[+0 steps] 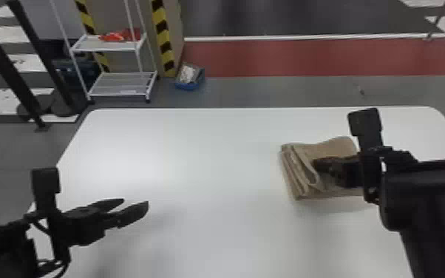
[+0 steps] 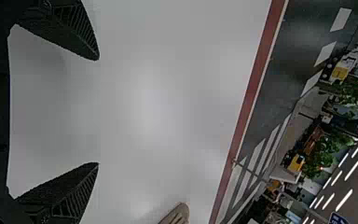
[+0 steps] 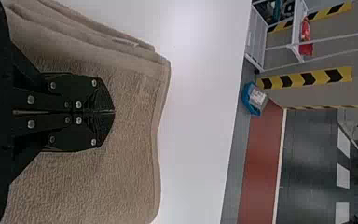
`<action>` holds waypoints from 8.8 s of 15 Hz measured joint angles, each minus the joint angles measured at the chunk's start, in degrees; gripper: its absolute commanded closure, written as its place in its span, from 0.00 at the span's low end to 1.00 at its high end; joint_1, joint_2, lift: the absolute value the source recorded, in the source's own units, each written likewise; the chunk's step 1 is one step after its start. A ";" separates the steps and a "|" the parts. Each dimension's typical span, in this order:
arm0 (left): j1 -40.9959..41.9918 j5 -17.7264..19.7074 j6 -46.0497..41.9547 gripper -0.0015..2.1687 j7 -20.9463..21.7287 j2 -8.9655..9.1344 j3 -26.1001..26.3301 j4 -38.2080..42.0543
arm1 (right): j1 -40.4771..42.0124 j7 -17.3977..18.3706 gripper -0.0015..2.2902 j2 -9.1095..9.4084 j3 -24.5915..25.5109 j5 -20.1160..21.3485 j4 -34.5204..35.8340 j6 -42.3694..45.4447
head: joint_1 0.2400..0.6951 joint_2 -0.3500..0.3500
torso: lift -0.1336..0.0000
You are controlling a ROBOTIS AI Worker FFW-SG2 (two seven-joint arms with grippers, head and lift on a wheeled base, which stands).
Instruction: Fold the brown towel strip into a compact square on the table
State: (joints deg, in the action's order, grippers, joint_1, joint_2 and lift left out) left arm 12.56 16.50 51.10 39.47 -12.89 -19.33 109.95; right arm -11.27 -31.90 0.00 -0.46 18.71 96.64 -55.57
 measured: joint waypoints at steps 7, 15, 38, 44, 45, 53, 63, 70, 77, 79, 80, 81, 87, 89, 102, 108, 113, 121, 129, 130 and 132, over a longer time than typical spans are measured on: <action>-0.87 0.11 0.19 0.04 0.00 0.05 -0.13 0.79 | 4.83 -2.49 0.85 0.00 -7.35 -2.73 3.37 -0.30 | 1.00 0.79 | 0.07; -1.73 0.34 -0.24 0.31 0.33 0.25 1.75 0.91 | 15.08 -7.63 0.85 0.00 -14.23 -4.37 18.35 -5.92 | 1.00 0.93 | 0.07; -16.47 -17.47 -13.02 0.99 28.03 -1.05 21.29 -17.88 | 10.94 -10.67 0.85 0.00 -3.21 2.11 20.24 -22.70 | 1.00 0.47 | 0.07; -13.24 -16.52 -16.07 0.99 30.51 -0.62 22.57 -16.04 | 3.83 -7.38 0.85 0.00 -4.30 3.12 10.73 -14.65 | 1.00 0.42 | 0.07; -12.75 -16.34 -16.14 0.99 30.58 -0.51 22.65 -15.40 | 2.81 -6.89 0.85 0.00 -4.48 3.45 9.03 -12.88 | 1.00 0.41 | 0.07; -11.48 -15.47 -16.16 0.99 30.62 0.02 22.62 -14.27 | -1.24 -5.86 0.85 0.00 -5.17 3.88 1.60 -6.03 | 1.00 0.41 | 0.07; -9.81 -8.49 -11.30 0.99 26.33 -0.36 12.86 -5.83 | 1.04 -5.15 0.85 0.00 -2.79 3.12 9.40 -5.26 | 1.00 0.48 | 0.07; -8.16 -7.99 -10.53 0.99 25.91 1.11 15.01 -3.52 | 3.66 -5.89 0.85 0.00 -9.10 4.30 7.00 -6.10 | 1.00 0.50 | 0.07; -6.79 -6.33 -9.71 0.99 25.76 1.27 14.73 0.42 | 5.12 -5.88 0.85 0.00 -8.84 3.58 8.66 -4.07 | 1.00 0.50 | 0.07; -6.62 -5.94 -9.40 0.99 25.76 1.14 14.31 1.05 | 5.72 -6.88 0.85 0.00 -8.74 1.59 12.01 -6.10 | 1.00 0.51 | 0.07; -6.62 -5.90 -9.32 0.99 25.74 1.08 14.19 1.12 | 6.70 -8.07 0.85 0.00 -9.58 0.85 14.06 -8.74 | 1.00 0.53 | 0.07; -6.66 -5.90 -9.31 0.99 25.74 1.05 14.17 1.12 | 8.20 -9.23 0.85 0.00 -10.81 0.49 16.12 -11.23 | 1.00 0.55 | 0.07; -7.25 -5.95 -9.47 0.99 25.75 0.76 14.28 0.38 | 16.51 -12.06 0.85 0.00 -14.55 0.20 25.07 -19.26 | 1.00 0.64 | 0.07; -7.28 -5.95 -9.48 0.99 25.75 0.76 14.37 0.35 | 17.50 -12.37 0.85 0.00 -14.66 0.08 27.39 -20.07 | 1.00 0.65 | 0.07; -7.10 -6.20 -9.35 0.99 25.75 1.10 14.82 0.10 | 22.03 -14.13 0.85 0.00 -14.70 -1.60 33.29 -22.83 | 1.00 0.67 | 0.07; -7.02 -6.20 -9.47 0.99 25.75 0.96 14.75 0.01 | 25.99 -18.23 0.85 0.00 -16.41 -1.26 36.23 -27.31 | 1.00 0.73 | 0.07; -6.79 -6.10 -9.48 0.99 25.84 0.95 14.81 0.04 | 22.30 -17.43 0.85 0.00 -15.36 2.23 31.33 -26.49 | 1.00 0.67 | 0.07; -6.36 -6.04 -9.59 0.99 25.87 0.69 14.30 0.02 | 13.56 -15.02 0.85 0.00 -11.58 3.84 23.32 -24.22 | 1.00 0.58 | 0.07; -6.69 1.04 -7.82 0.00 14.19 0.76 6.38 0.88 | 21.87 -8.86 0.03 0.00 -5.55 -1.59 45.32 -24.80 | 1.00 0.63 | 0.07; -6.19 4.19 -7.56 0.00 10.08 0.91 4.06 0.91 | 22.93 -5.30 0.03 0.00 -4.56 -2.15 46.39 -22.43 | 1.00 0.63 | 0.07; -4.15 9.80 -9.02 0.01 1.02 1.66 0.02 0.48 | 26.33 1.76 0.03 0.00 -3.59 -3.19 47.01 -14.54 | 1.00 0.67 | 0.07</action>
State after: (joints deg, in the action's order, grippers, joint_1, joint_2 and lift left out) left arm 8.41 26.30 42.08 40.48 -11.23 -19.31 110.43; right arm 15.06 -30.15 0.00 -4.04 15.52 143.65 -70.11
